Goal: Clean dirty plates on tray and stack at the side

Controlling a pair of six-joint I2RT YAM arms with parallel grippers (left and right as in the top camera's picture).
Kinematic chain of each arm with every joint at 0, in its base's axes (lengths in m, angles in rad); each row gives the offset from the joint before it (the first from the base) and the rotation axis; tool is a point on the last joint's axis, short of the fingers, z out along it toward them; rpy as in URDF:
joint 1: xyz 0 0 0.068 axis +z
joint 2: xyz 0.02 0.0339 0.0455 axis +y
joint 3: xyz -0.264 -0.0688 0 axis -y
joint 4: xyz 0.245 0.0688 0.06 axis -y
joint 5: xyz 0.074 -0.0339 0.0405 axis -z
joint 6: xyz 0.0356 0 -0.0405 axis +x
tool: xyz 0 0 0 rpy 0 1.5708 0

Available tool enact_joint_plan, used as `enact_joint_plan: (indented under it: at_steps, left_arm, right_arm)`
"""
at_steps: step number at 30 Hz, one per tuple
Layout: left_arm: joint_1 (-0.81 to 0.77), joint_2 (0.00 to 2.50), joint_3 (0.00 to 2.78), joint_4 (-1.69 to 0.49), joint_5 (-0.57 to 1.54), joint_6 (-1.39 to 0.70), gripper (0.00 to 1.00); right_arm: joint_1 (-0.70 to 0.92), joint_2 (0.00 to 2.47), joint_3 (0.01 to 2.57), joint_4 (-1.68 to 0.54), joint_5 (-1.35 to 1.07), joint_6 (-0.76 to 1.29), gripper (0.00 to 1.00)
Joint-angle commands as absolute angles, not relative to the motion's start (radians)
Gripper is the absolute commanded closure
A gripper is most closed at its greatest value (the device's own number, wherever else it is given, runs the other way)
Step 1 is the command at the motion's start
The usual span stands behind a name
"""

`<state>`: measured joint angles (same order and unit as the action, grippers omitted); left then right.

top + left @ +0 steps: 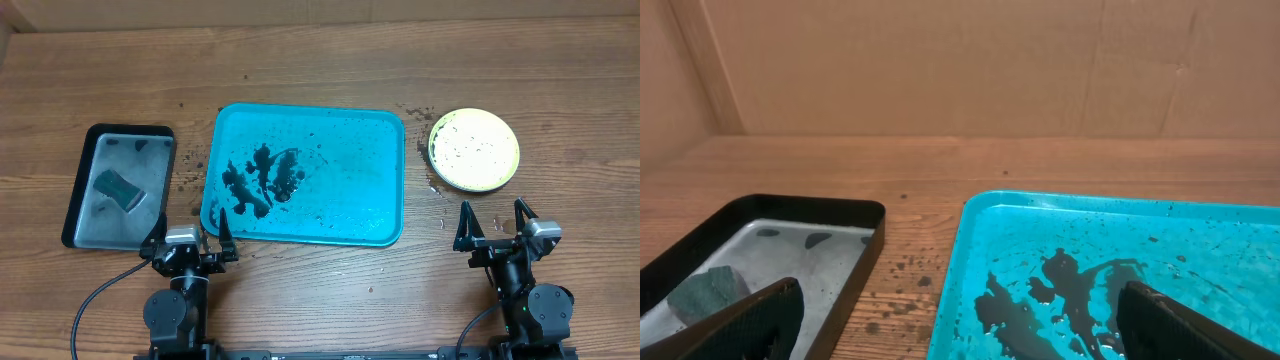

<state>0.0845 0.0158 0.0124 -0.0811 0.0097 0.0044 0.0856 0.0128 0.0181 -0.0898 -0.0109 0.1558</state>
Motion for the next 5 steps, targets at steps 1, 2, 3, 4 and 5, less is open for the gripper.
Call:
enact_joint_plan:
  at_steps: [1, 2, 3, 4, 5]
  left_arm:
    - [0.080, 0.005, 0.005, -0.077, -0.007, 0.027, 0.00]
    - [0.080, 0.005, 0.005, -0.077, -0.007, 0.027, 0.00]
    - [0.080, 0.005, 0.005, -0.077, -0.007, 0.027, 0.00]
    - [0.080, 0.005, 0.005, -0.077, -0.007, 0.027, 0.01]
    - [0.080, 0.005, 0.005, -0.077, -0.007, 0.027, 0.00]
  right_arm:
    - [0.089, 0.004, 0.008, -0.083, -0.001, 0.148, 0.00]
    - [0.089, 0.004, 0.008, -0.083, -0.001, 0.148, 0.00]
    - [0.089, 0.004, 0.008, -0.083, -0.001, 0.148, 0.00]
    - [0.089, 0.004, 0.008, -0.084, -0.001, 0.148, 0.00]
    - [0.089, 0.004, 0.008, -0.084, -0.001, 0.148, 0.00]
